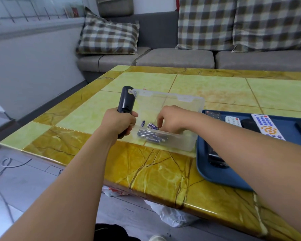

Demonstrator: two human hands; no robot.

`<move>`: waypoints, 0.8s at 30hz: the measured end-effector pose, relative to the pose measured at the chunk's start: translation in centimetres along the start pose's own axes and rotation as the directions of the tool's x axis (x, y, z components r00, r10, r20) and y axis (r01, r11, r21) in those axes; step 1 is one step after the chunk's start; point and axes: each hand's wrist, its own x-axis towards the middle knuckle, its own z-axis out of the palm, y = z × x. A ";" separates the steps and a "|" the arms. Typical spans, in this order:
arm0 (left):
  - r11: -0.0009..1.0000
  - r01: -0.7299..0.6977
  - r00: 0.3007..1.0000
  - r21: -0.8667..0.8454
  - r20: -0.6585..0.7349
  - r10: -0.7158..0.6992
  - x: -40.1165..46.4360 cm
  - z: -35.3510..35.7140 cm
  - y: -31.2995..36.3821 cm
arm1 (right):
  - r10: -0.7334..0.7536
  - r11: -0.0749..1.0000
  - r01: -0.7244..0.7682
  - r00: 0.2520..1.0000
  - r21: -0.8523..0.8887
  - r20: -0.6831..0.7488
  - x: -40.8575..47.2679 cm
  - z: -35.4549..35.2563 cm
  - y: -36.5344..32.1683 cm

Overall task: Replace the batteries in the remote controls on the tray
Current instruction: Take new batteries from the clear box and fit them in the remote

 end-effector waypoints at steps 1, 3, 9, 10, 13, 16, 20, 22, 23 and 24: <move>1.000 -0.006 1.000 -0.010 0.023 0.006 -0.2 -0.2 0.0 | -0.002 0.999 0.003 1.000 0.050 -0.017 0.1 0.1 0.1; 0.999 -0.003 0.999 -0.032 0.055 0.005 -0.4 -0.3 0.0 | 0.038 0.991 -0.028 0.997 0.130 -0.068 0.5 0.9 0.2; 0.998 0.034 0.997 -0.048 0.073 -0.030 -0.3 -0.2 -0.2 | 0.136 0.978 -0.113 0.982 0.175 -0.129 1.6 2.0 -1.5; 0.999 0.033 0.998 -0.040 0.058 -0.030 -0.3 -0.1 -0.2 | 0.147 0.979 -0.127 0.981 0.158 -0.123 1.6 1.9 -1.7; 0.999 0.029 1.000 -0.017 0.008 -0.029 0.1 0.3 -0.3 | 0.159 0.987 -0.156 0.984 0.047 -0.081 1.7 1.6 -2.4; 0.999 0.042 0.999 -0.004 -0.015 -0.042 0.2 0.5 -0.3 | 0.126 0.991 -0.126 0.992 -0.047 -0.012 1.4 1.1 -2.9; 0.998 0.066 0.998 -0.007 -0.024 -0.066 0.4 0.3 -0.4 | 0.044 0.997 -0.043 0.999 -0.061 0.019 1.2 0.6 -2.2; 0.997 0.073 0.997 0.009 -0.032 -0.073 0.7 0.3 -0.5 | 0.004 1.000 -0.004 1.000 -0.022 -0.010 0.8 0.5 -1.6; 0.997 0.080 0.996 0.018 -0.036 -0.080 0.8 0.4 -0.6 | -0.014 1.000 0.014 0.999 -0.009 -0.030 0.5 0.5 -1.2; 0.996 0.086 0.996 0.024 -0.038 -0.085 0.9 0.4 -0.7 | -0.028 1.000 0.028 0.998 0.000 -0.054 0.2 0.5 -0.7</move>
